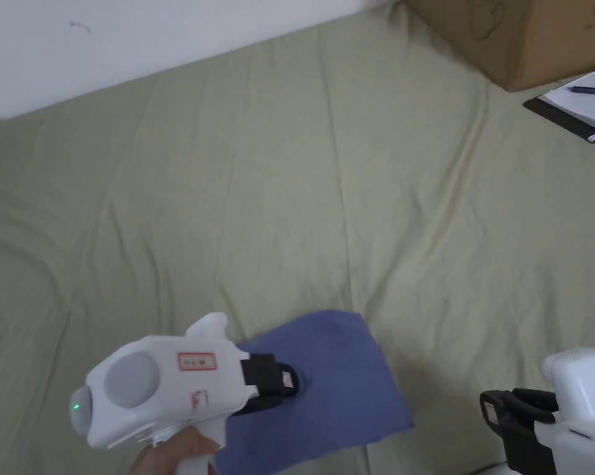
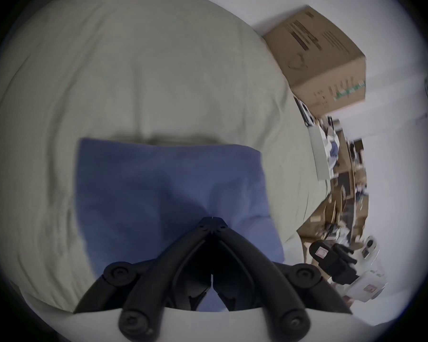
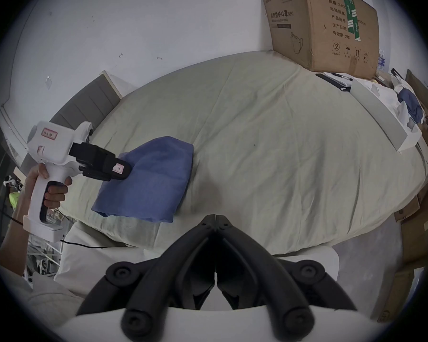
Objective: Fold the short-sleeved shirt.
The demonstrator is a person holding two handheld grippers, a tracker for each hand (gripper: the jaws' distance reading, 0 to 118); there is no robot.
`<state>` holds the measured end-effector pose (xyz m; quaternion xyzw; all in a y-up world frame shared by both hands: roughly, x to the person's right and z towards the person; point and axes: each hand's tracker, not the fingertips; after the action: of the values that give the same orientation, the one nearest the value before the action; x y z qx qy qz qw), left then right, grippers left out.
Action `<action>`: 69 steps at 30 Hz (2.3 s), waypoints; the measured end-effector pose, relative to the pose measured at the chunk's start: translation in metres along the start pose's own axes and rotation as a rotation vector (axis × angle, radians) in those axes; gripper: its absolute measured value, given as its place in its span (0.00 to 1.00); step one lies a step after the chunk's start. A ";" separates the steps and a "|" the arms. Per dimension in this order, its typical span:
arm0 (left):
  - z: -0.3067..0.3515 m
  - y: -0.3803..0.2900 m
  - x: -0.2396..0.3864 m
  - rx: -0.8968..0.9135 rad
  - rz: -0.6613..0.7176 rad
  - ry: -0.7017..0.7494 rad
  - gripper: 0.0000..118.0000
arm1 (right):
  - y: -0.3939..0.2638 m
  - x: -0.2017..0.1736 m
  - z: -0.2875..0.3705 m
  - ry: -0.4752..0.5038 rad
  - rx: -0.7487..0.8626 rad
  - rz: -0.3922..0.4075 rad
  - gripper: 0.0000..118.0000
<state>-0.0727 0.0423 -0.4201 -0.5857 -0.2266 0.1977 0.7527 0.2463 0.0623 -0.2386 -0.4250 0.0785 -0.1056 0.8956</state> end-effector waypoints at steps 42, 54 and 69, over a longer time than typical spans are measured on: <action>0.027 -0.027 -0.165 0.031 0.313 -0.446 0.89 | 0.027 -0.087 -0.143 0.123 -0.106 0.154 0.00; -0.012 -0.011 -0.132 0.000 0.134 -0.363 0.25 | 0.027 -0.086 -0.143 0.115 -0.109 0.129 0.00; 0.084 -0.002 -0.163 0.052 0.084 -0.177 0.24 | 0.067 -0.149 -0.008 0.013 0.498 0.147 0.00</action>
<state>-0.2542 0.0166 -0.4187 -0.5553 -0.2622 0.2857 0.7357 0.1090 0.1361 -0.2880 -0.1838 0.0867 -0.0590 0.9774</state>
